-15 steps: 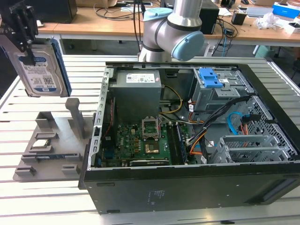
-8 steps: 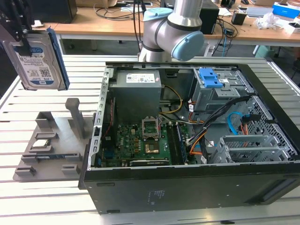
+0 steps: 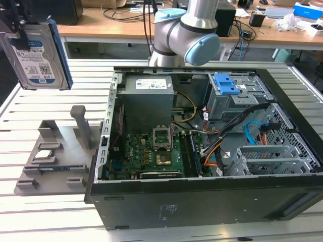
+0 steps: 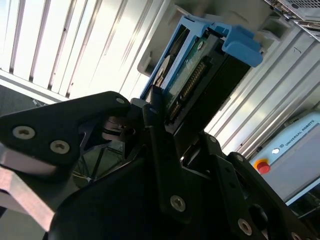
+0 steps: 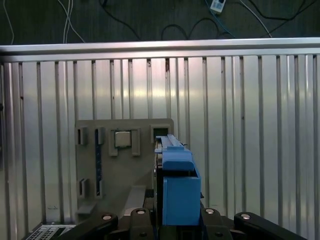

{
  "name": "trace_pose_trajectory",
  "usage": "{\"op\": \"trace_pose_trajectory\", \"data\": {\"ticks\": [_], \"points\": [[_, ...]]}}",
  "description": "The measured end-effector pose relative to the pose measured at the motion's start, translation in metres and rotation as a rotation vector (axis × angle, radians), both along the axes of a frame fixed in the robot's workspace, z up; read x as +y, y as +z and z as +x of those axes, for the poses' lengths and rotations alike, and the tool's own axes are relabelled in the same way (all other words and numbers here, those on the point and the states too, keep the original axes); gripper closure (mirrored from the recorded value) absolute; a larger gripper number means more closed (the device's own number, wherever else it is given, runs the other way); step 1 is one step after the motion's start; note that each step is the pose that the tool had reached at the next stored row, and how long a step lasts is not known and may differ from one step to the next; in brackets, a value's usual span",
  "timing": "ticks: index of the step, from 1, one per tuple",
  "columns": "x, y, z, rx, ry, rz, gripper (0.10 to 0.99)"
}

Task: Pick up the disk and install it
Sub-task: 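Pick up the disk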

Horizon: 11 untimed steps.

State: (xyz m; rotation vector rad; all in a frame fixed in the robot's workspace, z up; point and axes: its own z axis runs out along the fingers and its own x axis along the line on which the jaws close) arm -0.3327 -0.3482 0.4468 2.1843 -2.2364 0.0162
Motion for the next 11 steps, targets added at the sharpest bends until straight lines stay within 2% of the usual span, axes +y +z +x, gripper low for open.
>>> {"op": "trace_pose_trajectory", "data": {"ticks": [11], "points": [[0.0011, 0.0253, 0.0004, 0.0017, 0.000, 0.000, 0.725]]}}
